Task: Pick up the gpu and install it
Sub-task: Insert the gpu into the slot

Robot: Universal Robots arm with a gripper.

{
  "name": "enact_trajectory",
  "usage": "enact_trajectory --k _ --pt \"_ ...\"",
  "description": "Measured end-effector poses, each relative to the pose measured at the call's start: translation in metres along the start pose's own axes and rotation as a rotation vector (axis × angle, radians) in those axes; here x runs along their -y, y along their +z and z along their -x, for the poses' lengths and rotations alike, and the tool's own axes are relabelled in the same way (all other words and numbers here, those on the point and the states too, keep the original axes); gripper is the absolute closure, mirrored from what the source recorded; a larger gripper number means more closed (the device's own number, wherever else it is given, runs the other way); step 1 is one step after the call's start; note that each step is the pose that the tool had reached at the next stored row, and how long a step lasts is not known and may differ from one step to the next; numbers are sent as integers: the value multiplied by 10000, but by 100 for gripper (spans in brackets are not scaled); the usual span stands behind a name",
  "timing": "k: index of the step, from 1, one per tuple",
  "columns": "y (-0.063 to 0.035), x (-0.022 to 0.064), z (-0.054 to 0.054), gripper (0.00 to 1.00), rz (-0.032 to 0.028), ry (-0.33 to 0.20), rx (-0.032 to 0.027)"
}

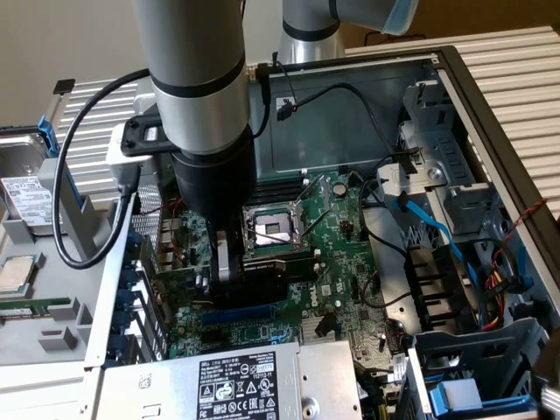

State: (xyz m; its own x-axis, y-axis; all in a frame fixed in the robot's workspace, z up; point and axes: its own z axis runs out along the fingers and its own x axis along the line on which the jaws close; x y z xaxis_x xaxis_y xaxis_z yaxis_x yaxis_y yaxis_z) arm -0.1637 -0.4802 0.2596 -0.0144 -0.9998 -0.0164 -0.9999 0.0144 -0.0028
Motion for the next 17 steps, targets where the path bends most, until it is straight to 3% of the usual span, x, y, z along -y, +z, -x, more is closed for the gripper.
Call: enact_trajectory --k 17 --pt "33 -2 0 73 -1 3 7"
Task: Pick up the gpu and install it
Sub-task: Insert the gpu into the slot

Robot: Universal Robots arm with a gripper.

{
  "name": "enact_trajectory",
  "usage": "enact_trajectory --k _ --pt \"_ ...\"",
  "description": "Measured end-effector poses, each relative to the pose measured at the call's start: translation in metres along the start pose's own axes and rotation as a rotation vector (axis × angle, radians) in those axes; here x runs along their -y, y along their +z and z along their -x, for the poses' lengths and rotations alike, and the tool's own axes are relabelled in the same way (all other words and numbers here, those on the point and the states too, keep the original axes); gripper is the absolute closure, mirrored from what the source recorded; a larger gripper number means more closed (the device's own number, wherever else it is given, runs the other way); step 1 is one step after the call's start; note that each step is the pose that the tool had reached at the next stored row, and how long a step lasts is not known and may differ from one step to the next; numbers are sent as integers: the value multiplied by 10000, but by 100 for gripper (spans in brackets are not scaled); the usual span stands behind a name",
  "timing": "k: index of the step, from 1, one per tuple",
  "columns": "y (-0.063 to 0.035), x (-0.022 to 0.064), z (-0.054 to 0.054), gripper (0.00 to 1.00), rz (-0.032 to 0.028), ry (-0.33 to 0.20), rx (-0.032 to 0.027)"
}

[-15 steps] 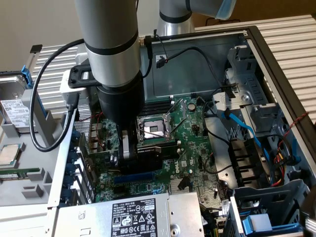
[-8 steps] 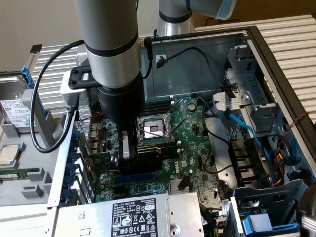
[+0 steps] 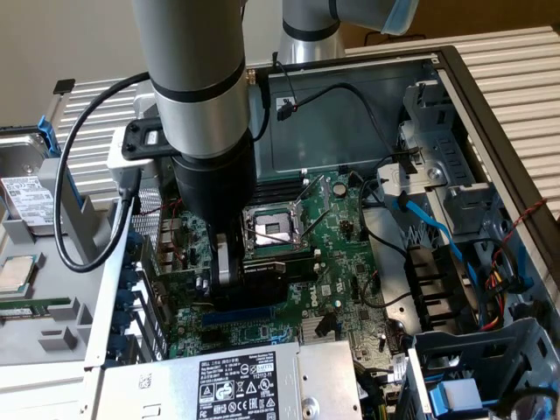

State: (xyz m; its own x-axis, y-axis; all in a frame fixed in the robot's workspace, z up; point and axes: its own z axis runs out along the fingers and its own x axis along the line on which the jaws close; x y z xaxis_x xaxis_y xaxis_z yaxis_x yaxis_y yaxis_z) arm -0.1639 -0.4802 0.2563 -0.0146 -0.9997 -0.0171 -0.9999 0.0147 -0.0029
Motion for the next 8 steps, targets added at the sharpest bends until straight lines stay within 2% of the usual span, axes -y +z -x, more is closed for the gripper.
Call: enact_trajectory --k 8 --pt "9 0 0 73 0 0 -1"
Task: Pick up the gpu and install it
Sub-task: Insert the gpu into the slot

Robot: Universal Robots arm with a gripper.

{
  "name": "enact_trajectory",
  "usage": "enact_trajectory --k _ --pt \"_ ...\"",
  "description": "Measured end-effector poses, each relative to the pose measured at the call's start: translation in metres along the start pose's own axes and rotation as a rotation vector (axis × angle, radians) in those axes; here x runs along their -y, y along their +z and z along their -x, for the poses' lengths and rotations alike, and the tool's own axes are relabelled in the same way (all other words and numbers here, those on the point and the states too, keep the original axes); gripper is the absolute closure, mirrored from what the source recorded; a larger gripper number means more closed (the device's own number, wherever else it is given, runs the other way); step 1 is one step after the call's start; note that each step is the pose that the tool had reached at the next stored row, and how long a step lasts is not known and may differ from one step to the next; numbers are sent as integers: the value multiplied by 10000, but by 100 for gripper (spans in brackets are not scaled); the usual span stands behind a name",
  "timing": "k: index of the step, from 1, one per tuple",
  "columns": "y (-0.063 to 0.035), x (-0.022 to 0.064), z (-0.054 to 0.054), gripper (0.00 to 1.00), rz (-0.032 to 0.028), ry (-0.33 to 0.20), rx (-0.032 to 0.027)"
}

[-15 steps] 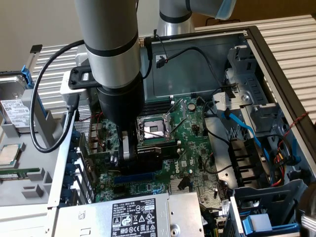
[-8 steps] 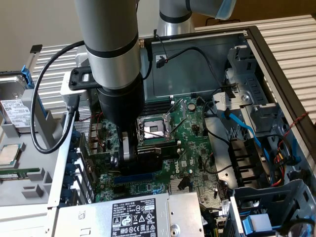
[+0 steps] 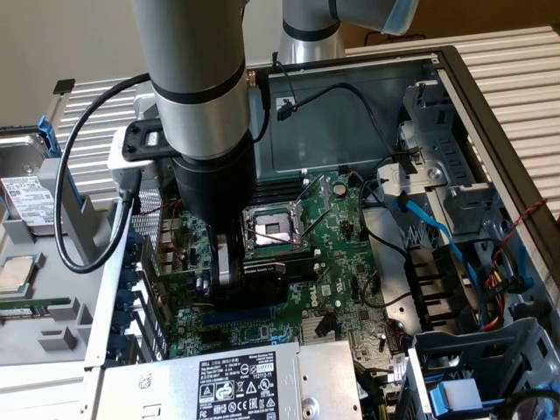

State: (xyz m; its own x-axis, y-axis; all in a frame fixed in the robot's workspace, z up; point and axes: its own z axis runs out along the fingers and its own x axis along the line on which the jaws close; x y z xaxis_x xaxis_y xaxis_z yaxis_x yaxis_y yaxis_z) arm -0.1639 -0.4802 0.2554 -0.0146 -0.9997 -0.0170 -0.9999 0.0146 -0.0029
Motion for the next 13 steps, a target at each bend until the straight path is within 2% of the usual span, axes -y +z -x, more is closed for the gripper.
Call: enact_trajectory --k 13 --pt "17 0 -1 73 -3 1 0"
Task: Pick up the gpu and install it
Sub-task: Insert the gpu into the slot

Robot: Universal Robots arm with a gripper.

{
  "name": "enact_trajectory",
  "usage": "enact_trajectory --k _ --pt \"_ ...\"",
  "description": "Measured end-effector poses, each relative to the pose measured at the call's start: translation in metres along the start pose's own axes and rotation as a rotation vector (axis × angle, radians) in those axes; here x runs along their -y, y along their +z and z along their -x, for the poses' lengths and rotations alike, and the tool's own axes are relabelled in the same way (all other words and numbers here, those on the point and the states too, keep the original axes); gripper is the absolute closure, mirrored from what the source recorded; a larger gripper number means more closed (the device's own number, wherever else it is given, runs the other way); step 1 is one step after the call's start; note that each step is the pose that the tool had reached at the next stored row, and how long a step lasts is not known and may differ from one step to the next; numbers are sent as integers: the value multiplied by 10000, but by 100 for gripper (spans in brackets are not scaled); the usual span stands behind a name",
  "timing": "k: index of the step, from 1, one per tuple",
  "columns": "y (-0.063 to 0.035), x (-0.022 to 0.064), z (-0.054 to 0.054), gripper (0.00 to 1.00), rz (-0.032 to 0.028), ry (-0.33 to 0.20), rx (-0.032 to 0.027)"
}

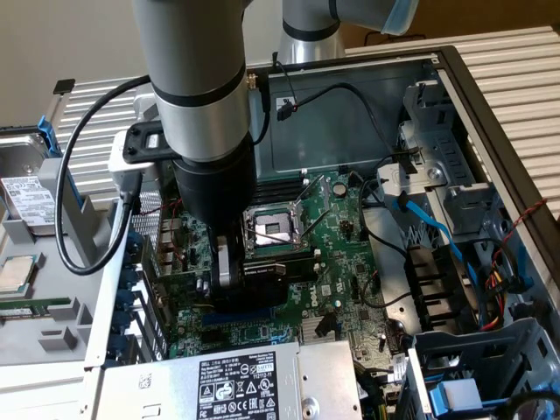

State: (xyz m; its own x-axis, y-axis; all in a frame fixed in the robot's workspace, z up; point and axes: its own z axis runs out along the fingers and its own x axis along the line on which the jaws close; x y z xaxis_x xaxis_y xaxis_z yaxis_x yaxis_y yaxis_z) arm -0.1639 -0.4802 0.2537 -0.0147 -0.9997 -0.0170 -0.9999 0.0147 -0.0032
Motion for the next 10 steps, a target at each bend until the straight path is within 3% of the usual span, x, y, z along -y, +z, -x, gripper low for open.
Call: enact_trajectory --k 10 --pt "-1 7 -3 73 1 0 -1"
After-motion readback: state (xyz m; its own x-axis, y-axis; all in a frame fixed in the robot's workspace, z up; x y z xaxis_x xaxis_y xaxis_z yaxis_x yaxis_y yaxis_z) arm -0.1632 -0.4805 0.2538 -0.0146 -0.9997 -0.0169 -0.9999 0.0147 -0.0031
